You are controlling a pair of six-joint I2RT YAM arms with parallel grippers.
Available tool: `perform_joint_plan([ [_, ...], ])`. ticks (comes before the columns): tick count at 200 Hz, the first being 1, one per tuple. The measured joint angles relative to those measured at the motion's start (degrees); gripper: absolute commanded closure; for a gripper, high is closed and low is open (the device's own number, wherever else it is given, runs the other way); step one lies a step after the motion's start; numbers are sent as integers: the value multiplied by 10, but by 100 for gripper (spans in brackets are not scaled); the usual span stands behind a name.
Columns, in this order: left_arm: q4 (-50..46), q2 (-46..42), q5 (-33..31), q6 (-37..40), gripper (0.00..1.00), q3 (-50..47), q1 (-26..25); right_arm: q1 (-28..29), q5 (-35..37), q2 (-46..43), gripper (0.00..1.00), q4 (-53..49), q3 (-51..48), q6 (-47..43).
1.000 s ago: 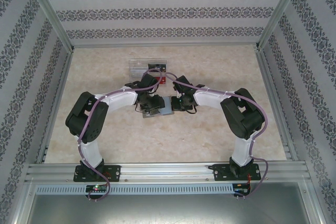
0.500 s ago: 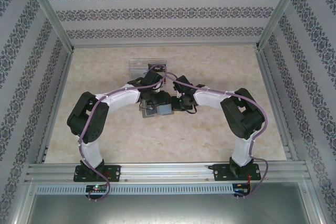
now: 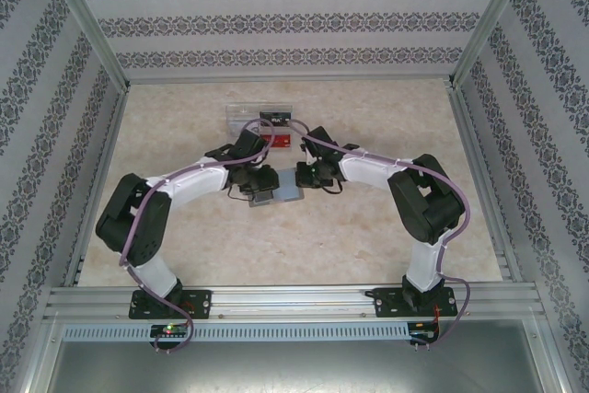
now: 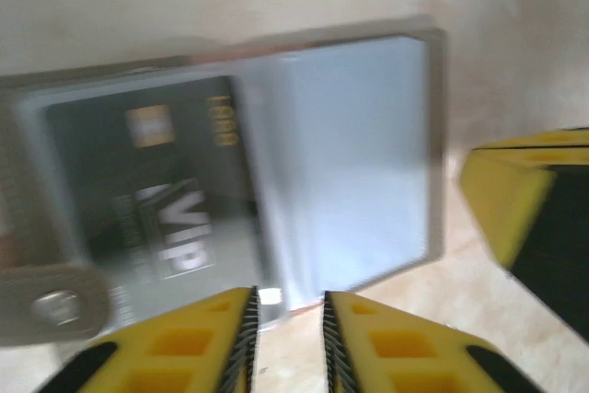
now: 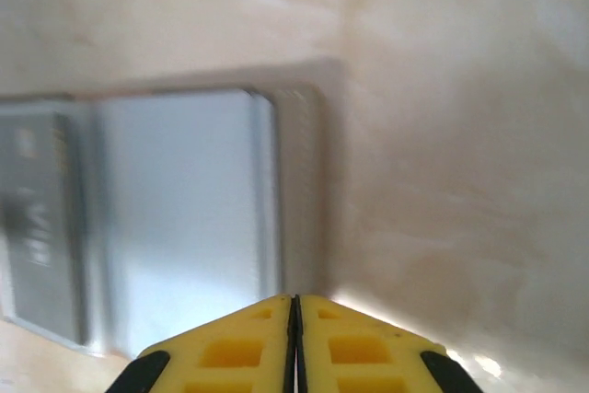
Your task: Take the credit cards out of the card holder
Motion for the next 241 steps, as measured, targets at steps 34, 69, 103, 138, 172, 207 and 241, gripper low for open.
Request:
perform_joint_plan([
  [34, 0, -4, -7, 0, 88, -47, 31, 13, -47, 12, 85, 23, 57, 26],
  [69, 2, 11, -8, 1, 89, -52, 35, 20, -87, 51, 87, 56, 71, 64],
  [103, 3, 14, -7, 1, 88, -51, 35, 27, -104, 93, 88, 56, 71, 87],
  [138, 3, 16, -2, 1, 90, -51, 35, 32, -113, 104, 88, 55, 71, 98],
  [172, 3, 16, 0, 1, 90, -51, 37, 32, -122, 106, 87, 55, 71, 101],
  [207, 3, 16, 1, 1, 90, -51, 37, 32, -127, 111, 86, 57, 71, 101],
  [241, 3, 16, 2, 1, 90, -51, 37, 34, -130, 112, 82, 59, 71, 102],
])
